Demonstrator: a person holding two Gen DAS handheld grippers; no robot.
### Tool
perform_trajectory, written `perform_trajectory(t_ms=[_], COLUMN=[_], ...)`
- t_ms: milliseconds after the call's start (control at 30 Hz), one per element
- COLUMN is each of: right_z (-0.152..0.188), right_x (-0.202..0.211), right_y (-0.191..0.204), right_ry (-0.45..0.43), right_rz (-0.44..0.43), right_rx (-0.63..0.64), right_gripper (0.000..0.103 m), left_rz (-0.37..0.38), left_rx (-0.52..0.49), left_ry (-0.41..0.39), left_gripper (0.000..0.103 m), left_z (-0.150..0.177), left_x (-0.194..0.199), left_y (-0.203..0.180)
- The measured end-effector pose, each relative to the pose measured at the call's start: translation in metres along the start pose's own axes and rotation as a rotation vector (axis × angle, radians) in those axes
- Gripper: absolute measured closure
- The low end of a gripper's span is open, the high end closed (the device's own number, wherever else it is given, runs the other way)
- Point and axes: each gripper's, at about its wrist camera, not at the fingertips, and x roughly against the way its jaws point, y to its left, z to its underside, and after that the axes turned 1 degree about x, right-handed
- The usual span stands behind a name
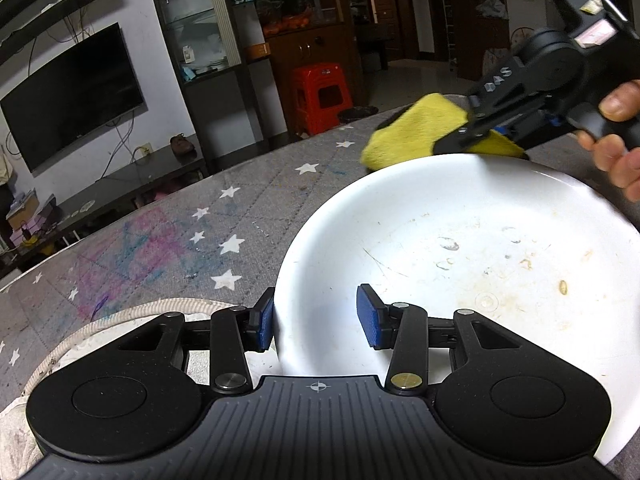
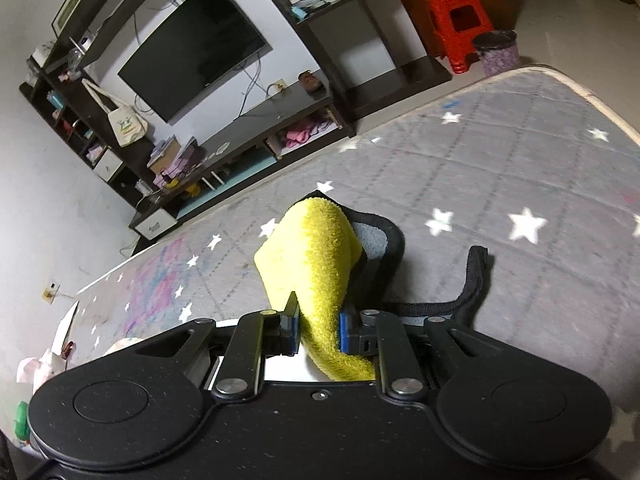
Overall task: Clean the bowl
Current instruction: 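Move the cloth back to the bowl rim with the right tool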
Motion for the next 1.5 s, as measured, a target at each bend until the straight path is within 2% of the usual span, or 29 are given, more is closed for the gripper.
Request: perform_trajectory(t_ms=[267, 700, 800, 1167, 1300, 1500], right_z=[0.014, 0.062, 0.064, 0.094, 0.102, 0.117], right_x=[0.023, 0.061, 0.068, 0.081, 0.085, 0.094], right_y=[-0.029, -0.06, -0.065, -0.06, -0.053, -0.028], right_ry=[-0.016, -0.079, -0.085, -0.072, -0.076, -0.087], right_rz=[-0.008, -0.084, -0.095, -0.112, -0.101, -0.05], right_rx=[-0.069, -0.209, -0.218, -0.193, -0.151, -0.017], right_gripper=[0.084, 0.084, 0.084, 0.084, 0.084, 0.084], left_rz=[0.0, -0.003, -0.002, -0.003, -0.002, -0.004], left_rx=[0.002, 0.006, 0.002, 0.0, -0.002, 0.0], left_ry=[0.001, 0.001, 0.0, 0.0, 0.0, 0.001], left_gripper=[0.059, 0.059, 0.059, 0.058, 0.058, 0.057], left_z=[0.0, 0.0, 0.004, 0.006, 0.01, 0.011], left_x=[-0.001, -0.003, -0.004, -0.01, -0.012, -0.014], left_y=[0.001, 0.001, 0.003, 0.007, 0.013, 0.015])
